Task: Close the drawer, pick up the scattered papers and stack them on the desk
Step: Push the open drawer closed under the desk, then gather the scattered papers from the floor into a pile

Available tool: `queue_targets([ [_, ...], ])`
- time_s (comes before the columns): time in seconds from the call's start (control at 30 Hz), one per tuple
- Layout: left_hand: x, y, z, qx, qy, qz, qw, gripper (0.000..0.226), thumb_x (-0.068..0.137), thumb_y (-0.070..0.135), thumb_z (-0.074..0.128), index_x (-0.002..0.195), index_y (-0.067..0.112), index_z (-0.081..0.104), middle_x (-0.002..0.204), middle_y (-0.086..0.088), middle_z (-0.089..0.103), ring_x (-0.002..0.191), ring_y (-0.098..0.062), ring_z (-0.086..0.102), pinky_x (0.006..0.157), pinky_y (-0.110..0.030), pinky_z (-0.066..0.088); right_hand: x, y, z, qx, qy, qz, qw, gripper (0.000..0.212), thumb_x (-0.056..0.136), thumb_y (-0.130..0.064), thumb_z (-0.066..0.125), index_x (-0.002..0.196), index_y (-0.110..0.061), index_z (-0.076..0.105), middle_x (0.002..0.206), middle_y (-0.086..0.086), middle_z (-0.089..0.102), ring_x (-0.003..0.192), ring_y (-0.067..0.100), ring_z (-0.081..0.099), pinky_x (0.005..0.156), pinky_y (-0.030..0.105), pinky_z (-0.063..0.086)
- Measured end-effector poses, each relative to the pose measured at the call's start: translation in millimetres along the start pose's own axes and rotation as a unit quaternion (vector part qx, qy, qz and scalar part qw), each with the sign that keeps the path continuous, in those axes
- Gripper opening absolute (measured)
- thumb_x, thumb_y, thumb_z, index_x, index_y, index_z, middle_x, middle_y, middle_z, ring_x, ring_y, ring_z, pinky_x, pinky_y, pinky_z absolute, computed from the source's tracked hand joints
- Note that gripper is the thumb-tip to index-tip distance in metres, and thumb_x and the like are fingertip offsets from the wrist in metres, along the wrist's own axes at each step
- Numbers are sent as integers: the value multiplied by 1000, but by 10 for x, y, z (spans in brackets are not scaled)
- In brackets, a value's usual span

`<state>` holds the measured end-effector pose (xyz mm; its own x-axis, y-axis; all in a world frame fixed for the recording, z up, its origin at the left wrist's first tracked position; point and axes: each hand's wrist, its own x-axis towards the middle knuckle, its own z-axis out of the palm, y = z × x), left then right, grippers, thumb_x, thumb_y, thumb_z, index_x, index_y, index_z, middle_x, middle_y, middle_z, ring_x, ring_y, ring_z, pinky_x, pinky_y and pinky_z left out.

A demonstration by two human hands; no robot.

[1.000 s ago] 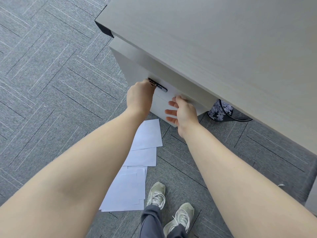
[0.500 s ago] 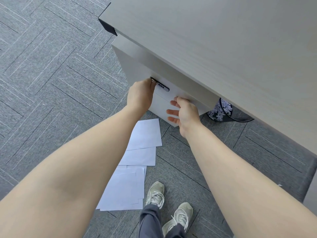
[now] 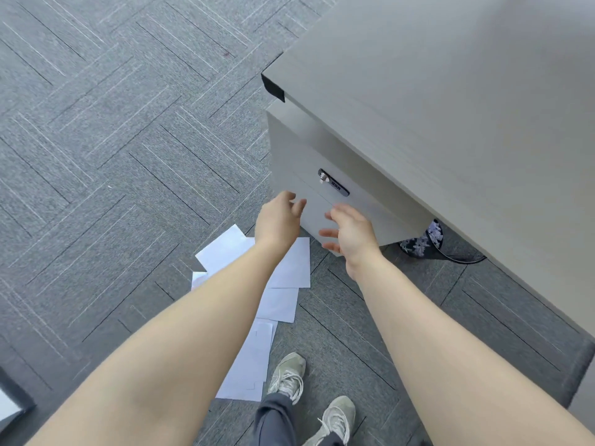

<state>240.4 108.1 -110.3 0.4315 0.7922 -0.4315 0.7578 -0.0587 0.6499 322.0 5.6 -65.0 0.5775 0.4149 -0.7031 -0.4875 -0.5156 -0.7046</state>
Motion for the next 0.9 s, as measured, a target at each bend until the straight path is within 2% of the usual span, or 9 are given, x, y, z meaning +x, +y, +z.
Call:
queue_targets([
  [0.1,-191,-190,-206,-38,24,-25,999,35,94,34,47,118,14,62,114,-8,70,108,-27,62,85,-31,43,-82,-50,187,-84,-36,-23,996,37,99,-20,44,135,-16,51,130,2,56,81,16,60,63,29,49],
  [0.33,-625,-797,-627,-88,80,-128,985,28,92,30,47,107,17,66,105,-1,71,97,-20,61,76,-27,39,-92,9,662,-254,-162,-42,953,34,95,-15,49,128,-13,57,111,4,62,67,12,52,58,24,43],
  [0.4,-719,-969,-661,-117,98,-169,974,27,92,30,47,108,18,66,104,2,69,92,-17,59,72,-25,37,-40,62,795,-298,-189,-49,934,34,93,-18,50,125,-15,60,108,3,63,71,13,55,66,26,45],
  [0.47,-798,-1125,-634,-154,113,-205,960,27,92,30,48,108,19,66,103,4,67,91,-15,59,63,-24,38,27,133,908,-340,-212,-53,915,32,88,-22,51,119,-21,62,109,3,66,83,17,57,77,35,47],
  [0.57,-932,-1402,-467,-219,146,-267,927,27,90,31,48,105,19,67,99,6,66,87,-15,58,63,-23,38,227,386,1056,-392,-249,-45,885,30,84,-25,51,112,-28,61,112,6,68,87,20,58,75,38,48],
  [0.67,-1116,-1719,-175,-300,171,-334,877,22,88,29,49,97,17,65,84,6,59,69,-13,50,59,-27,37,420,715,1113,-434,-275,-39,857,38,82,-29,52,119,-27,60,114,5,66,85,20,59,75,37,48],
  [0.7,-1176,-1842,-59,-322,179,-355,859,21,88,30,50,97,17,64,85,6,58,70,-13,50,59,-27,39,487,833,1116,-449,-282,-40,847,38,85,-27,52,122,-25,59,111,3,65,84,20,59,75,37,48],
  [0.8,-1293,-2279,358,-371,198,-407,810,25,88,33,52,102,17,65,94,4,61,85,-15,56,73,-32,47,733,1210,1124,-491,-299,-44,817,39,89,-23,53,128,-20,55,95,-4,59,89,23,62,79,39,49],
  [0.9,-1276,-2716,793,-402,203,-440,777,28,87,34,54,104,14,65,97,3,61,92,-17,56,90,-39,48,1068,1602,1162,-531,-295,-51,793,43,89,-24,54,132,-22,52,98,-3,63,93,22,64,83,41,52],
])
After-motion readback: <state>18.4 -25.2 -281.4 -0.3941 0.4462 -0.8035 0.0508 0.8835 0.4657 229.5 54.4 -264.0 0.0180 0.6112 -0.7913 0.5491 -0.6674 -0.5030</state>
